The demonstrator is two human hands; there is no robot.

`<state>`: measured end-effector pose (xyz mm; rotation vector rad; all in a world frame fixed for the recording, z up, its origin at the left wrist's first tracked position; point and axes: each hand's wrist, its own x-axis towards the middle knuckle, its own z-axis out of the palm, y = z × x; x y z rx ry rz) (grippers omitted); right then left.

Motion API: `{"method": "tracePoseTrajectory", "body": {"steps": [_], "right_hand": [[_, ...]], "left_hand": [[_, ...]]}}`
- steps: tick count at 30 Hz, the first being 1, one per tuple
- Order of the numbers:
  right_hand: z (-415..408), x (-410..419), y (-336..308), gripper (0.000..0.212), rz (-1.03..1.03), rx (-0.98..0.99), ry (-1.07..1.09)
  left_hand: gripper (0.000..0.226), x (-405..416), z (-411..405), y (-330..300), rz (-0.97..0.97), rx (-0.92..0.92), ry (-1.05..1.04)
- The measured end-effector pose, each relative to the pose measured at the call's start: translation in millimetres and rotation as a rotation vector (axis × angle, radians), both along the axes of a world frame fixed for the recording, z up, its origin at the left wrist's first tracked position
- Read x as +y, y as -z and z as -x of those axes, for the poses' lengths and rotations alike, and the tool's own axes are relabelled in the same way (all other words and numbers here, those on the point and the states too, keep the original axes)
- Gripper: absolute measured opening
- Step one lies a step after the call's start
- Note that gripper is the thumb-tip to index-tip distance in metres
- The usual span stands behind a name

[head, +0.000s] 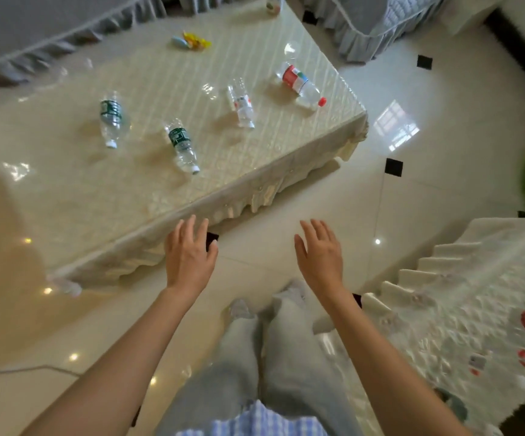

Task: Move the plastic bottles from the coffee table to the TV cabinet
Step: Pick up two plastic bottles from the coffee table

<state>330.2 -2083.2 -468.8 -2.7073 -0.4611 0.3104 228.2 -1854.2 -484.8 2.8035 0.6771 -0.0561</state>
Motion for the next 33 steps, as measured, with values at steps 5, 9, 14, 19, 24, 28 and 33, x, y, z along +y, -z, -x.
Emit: {"method": "tracePoseTrajectory", "body": {"steps": [5,9,14,19,24,28,33], "right_hand": [[-16.2,62.7,-1.6,0.041,-0.007,-0.035,-0.137],[-45.0,112.6,4.7,0.039,-0.029,-0.044,-0.225],[-89.5,174.9,9.6,0.038,-0.03,-0.031,-0.328],[-132.6,230.2,14.7,0.043,0.022,0.001,-0.432],[-170.0,277.8,20.1,0.043,0.029,-0.008,-0.454],[-185.8,311.4,33.8,0.041,0.008,-0.013,-0.403],[-186.3,341.0,74.7,0.044,0.08,0.058,-0.336]], "left_hand": [[0.046,49.9,13.0,-1.2,-0.029,-0.019,-0.099],[0.043,87.6,6.0,-3.3,-0.046,0.0,-0.201],[0.043,137.9,-25.6,-6.5,-0.049,-0.016,-0.288],[0.042,184.7,-62.2,-2.8,-0.059,-0.04,-0.356],[0.042,224.1,-86.7,8.1,-0.059,-0.046,-0.354],[0.045,259.1,-104.5,22.3,-0.035,-0.02,-0.345],[0.048,307.7,-120.1,58.5,0.036,0.033,-0.313]]}}
